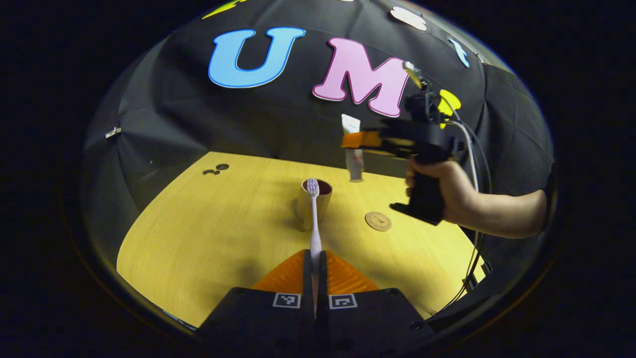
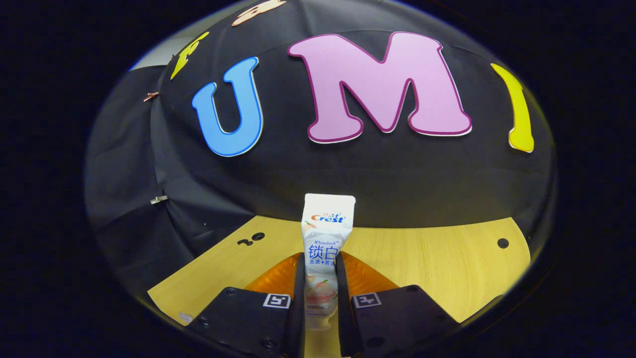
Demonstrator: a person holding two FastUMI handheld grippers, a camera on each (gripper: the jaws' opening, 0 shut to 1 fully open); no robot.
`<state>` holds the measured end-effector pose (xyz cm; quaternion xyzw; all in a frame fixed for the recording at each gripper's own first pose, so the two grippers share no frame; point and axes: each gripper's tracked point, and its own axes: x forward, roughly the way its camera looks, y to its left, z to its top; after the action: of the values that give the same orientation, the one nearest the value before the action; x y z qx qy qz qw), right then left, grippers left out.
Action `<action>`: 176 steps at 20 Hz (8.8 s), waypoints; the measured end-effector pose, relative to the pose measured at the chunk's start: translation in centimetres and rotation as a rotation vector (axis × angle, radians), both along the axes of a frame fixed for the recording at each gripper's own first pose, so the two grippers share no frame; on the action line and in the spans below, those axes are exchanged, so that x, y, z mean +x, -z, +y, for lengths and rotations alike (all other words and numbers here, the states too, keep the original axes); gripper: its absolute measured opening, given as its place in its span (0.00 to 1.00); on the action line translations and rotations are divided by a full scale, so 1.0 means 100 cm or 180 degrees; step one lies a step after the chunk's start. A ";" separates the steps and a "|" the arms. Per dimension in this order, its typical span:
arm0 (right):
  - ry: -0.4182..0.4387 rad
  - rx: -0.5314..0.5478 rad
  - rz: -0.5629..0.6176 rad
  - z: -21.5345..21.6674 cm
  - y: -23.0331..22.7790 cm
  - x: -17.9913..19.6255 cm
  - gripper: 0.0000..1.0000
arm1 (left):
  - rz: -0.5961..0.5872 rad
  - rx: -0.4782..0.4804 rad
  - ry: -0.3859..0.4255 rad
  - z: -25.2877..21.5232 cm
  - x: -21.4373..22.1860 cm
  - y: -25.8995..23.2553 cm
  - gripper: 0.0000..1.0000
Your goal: Put the toothbrush and toothpaste on the desktop into the cup, then pick up the cup and place it on the coaster on the desktop.
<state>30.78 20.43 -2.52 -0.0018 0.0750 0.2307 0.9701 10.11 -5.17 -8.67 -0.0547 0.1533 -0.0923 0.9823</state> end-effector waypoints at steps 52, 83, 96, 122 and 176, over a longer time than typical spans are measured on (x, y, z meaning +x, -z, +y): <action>0.0585 -0.0048 0.0628 -0.206 0.129 -0.094 0.98 | -0.1721 -0.0278 0.0208 -0.018 0.251 -0.089 0.06; 0.0936 0.0115 0.0620 -0.257 0.152 -0.105 0.98 | -0.0223 0.0735 0.0589 -0.012 0.192 -0.007 0.98; 0.1472 -0.0123 0.0710 -0.359 0.176 -0.120 0.98 | 0.1393 0.0734 0.0571 -0.034 0.204 0.049 0.98; 0.1464 -0.0018 0.0979 -0.374 0.178 -0.142 0.99 | 0.2142 0.1002 0.0348 -0.027 0.238 0.097 0.28; 0.2022 0.0626 0.0797 -0.425 0.117 -0.226 0.98 | 0.1263 0.1088 0.1319 -0.220 0.190 0.025 0.98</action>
<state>8.14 -22.07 -14.18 0.1432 0.1675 -0.0780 0.9723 29.07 -27.21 -11.17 0.1263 0.3628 -0.2506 0.8886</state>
